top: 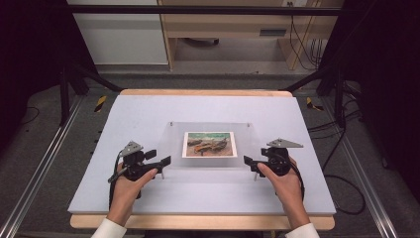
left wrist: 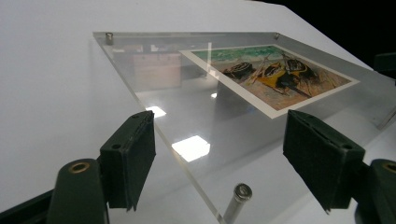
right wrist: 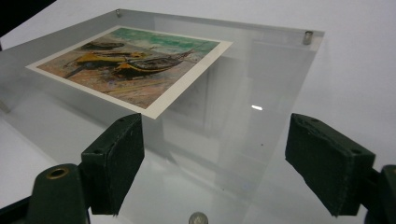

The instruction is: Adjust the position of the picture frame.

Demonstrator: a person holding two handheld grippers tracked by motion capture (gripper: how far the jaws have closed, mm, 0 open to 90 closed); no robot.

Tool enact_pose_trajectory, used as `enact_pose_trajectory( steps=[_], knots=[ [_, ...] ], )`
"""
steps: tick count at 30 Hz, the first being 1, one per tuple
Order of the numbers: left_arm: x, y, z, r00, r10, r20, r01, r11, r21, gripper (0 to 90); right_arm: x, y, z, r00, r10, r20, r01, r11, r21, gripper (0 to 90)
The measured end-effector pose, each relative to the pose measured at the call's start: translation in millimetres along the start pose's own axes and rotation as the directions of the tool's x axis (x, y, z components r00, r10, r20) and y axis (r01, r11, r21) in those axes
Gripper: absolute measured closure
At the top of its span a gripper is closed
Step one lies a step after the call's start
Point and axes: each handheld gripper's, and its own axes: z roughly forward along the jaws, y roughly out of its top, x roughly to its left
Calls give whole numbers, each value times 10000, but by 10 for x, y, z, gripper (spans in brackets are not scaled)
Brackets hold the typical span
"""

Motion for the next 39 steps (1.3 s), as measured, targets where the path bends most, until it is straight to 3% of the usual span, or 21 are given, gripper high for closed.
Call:
enact_pose_trajectory(
  steps=[3,8,13,16,19,20,26,30,34,36,39],
  knots=[
    [22,-19,64,9988,-377,307,369,9989,286,235,-22,-4,54,9999,19,-169,-15,9997,226,200],
    [63,-57,80,9958,-751,529,733,9967,348,219,-43,-46,64,9973,584,-451,-575,9981,211,180],
    [138,-95,98,9848,-1404,1025,1374,9899,357,218,-70,-87,71,9900,1224,-700,-1212,9924,213,170],
    [184,-127,132,9652,-1964,1728,1914,9805,452,268,-123,-112,89,9793,1730,-1049,-1709,9849,284,162],
    [177,-129,151,9645,-1981,1749,1931,9801,453,270,-163,-138,119,9560,2315,-1803,-2236,9726,632,173],
    [179,-130,154,9646,-1974,1751,1930,9803,423,270,-156,-139,128,9521,2377,-1925,-2280,9710,714,171],
    [201,-125,148,9624,-2019,1816,1967,9794,466,293,-148,-129,128,9534,2367,-1868,-2258,9710,780,173],
    [241,-104,138,9555,-2270,1884,2191,9737,625,342,-135,-105,125,9571,2349,-1698,-2224,9708,896,181],
    [247,-53,206,9587,-2251,1738,2171,9741,637,348,-150,-85,142,9593,2337,-1584,-2236,9715,791,185],
    [246,-7,249,9611,-2213,1652,2141,9749,604,354,-183,-47,157,9645,2240,-1397,-2164,9740,671,191],
    [257,91,320,9687,-1935,1553,1895,9810,407,363,-242,34,195,9707,2079,-1204,-2043,9780,416,202]
  ],
)
